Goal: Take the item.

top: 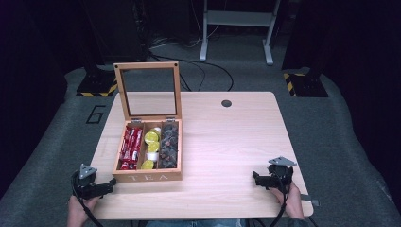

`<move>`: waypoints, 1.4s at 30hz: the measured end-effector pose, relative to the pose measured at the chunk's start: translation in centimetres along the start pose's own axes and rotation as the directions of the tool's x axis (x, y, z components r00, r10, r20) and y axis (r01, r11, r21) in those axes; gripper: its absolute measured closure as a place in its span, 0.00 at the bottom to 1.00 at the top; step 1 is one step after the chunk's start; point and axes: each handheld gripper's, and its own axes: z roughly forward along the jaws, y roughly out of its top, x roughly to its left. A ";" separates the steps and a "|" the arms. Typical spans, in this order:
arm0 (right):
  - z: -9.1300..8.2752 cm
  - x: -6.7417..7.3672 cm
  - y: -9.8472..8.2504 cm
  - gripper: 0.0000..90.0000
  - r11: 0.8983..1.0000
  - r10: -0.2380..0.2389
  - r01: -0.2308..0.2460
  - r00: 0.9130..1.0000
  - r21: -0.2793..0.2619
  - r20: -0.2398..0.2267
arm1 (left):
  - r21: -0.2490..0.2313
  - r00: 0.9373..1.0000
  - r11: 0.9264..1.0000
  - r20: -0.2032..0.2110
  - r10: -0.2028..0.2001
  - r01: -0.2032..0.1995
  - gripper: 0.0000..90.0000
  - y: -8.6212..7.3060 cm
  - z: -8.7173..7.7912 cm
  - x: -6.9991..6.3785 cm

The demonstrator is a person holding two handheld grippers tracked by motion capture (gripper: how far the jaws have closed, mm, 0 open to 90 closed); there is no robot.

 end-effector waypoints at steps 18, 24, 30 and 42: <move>0.1 -0.6 0.2 0.00 1.000 -0.021 0.021 0.999 0.007 -0.028 | -0.001 1.000 1.000 -0.002 0.001 -0.001 0.09 0.1 0.1 0.2; 0.1 -0.6 0.2 0.00 1.000 -0.022 0.022 0.999 0.007 -0.025 | 0.002 1.000 1.000 -0.014 -0.011 0.011 0.07 0.1 0.2 0.4; 0.2 -0.6 0.2 0.00 1.000 -0.021 0.021 1.000 0.011 -0.023 | 0.009 1.000 1.000 -0.002 -0.027 0.027 0.06 0.3 0.1 0.5; 0.1 -0.6 0.3 0.00 0.999 -0.039 0.040 0.999 0.012 -0.019 | -0.010 0.998 0.998 -0.008 -0.063 0.063 0.08 1.5 -1.0 1.2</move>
